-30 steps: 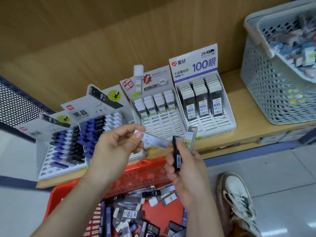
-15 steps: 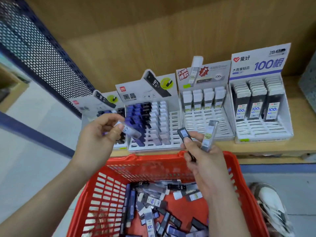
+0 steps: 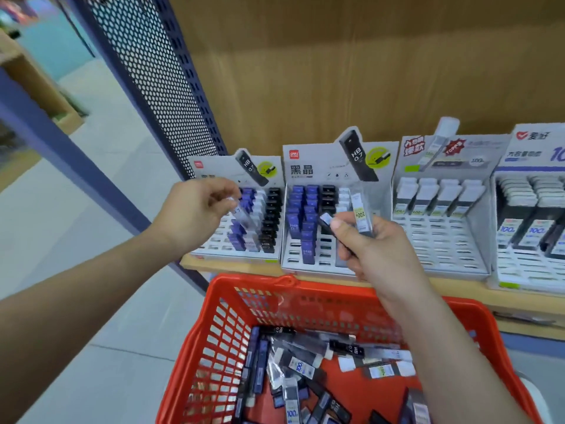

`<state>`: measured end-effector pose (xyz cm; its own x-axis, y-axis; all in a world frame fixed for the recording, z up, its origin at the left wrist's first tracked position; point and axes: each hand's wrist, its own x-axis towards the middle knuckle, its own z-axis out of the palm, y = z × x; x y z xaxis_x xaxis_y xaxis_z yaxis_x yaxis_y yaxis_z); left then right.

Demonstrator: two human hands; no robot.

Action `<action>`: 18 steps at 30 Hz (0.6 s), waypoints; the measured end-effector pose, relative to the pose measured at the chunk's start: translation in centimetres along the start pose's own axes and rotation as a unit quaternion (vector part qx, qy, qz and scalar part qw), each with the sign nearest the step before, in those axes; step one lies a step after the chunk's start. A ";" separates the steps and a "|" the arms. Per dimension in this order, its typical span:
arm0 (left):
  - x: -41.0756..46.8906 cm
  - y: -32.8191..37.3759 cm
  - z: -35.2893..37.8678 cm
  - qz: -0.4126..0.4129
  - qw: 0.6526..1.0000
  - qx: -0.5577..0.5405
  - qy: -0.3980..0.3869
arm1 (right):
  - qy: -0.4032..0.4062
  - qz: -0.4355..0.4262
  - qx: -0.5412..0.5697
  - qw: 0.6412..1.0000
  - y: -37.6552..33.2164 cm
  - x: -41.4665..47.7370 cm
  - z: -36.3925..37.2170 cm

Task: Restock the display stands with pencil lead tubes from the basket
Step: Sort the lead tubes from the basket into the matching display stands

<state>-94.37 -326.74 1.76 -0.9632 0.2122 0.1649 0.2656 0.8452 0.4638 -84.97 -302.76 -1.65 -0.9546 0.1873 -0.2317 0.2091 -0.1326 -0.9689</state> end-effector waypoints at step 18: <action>3.6 -7.4 1.4 -0.042 0.998 -0.011 0.050 | -0.098 -0.020 -0.181 0.978 0.2 5.4 5.7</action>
<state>-99.87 -331.55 -2.31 -0.9736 0.0899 0.2098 0.1855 0.8471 0.4981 -91.27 -307.31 -2.61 -0.9785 -0.0093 -0.2062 0.1985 0.2318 -0.9523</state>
